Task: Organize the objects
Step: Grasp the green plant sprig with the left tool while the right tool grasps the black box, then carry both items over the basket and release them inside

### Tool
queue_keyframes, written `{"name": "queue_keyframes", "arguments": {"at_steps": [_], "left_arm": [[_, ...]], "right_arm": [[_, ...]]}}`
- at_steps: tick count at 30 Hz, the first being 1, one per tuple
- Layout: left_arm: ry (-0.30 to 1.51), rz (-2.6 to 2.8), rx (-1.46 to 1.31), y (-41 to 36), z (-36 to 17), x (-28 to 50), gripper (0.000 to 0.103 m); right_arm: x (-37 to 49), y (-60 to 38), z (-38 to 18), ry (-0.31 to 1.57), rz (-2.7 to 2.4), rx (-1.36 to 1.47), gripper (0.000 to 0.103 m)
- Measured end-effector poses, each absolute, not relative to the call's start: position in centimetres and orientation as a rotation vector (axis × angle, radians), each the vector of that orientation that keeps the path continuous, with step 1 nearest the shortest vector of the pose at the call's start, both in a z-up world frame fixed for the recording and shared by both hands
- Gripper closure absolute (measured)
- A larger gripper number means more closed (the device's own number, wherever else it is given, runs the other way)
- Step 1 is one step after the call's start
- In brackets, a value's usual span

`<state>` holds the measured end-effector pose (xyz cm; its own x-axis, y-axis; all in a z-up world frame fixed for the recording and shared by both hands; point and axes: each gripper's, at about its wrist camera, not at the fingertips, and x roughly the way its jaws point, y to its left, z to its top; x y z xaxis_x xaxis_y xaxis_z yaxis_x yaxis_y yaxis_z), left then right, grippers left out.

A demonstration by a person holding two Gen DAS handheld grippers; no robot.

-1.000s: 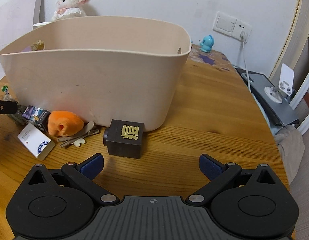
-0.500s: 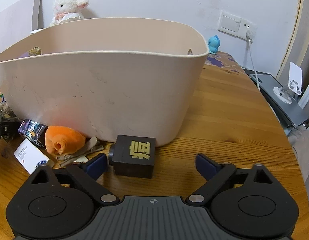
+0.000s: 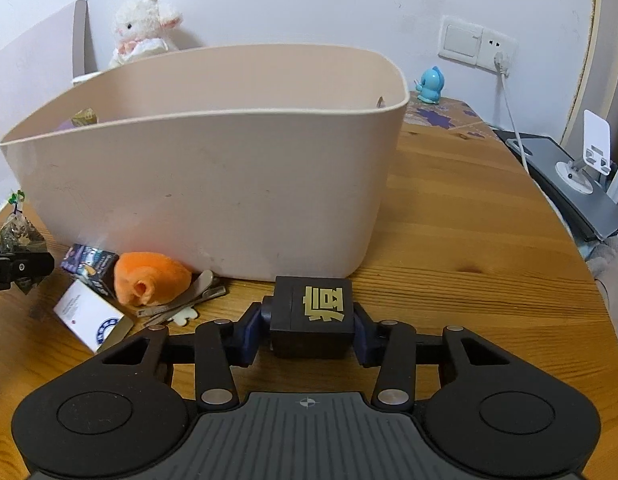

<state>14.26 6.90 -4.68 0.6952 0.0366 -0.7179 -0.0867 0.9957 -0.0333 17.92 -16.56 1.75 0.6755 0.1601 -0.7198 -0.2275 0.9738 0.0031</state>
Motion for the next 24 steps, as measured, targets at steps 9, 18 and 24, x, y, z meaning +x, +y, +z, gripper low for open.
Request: {"name": "queue_keyframes", "arguments": {"at_steps": [9, 18, 24], "left_arm": [[0.746, 0.061, -0.036, 5.9, -2.2, 11.9, 0.069], [0.662, 0.066, -0.011, 5.2, 1.2, 9.2, 0.069], [0.593, 0.063, 0.015, 4.5, 3.9, 8.1, 0.069]], "right_arm": [[14.6, -17.6, 5.2, 0.721, 0.225, -0.089, 0.061], [11.4, -18.6, 10.0, 0.604, 0.237, -0.101, 0.061], [10.6, -18.5, 12.9, 0.517, 0.246, -0.126, 0.061]]}}
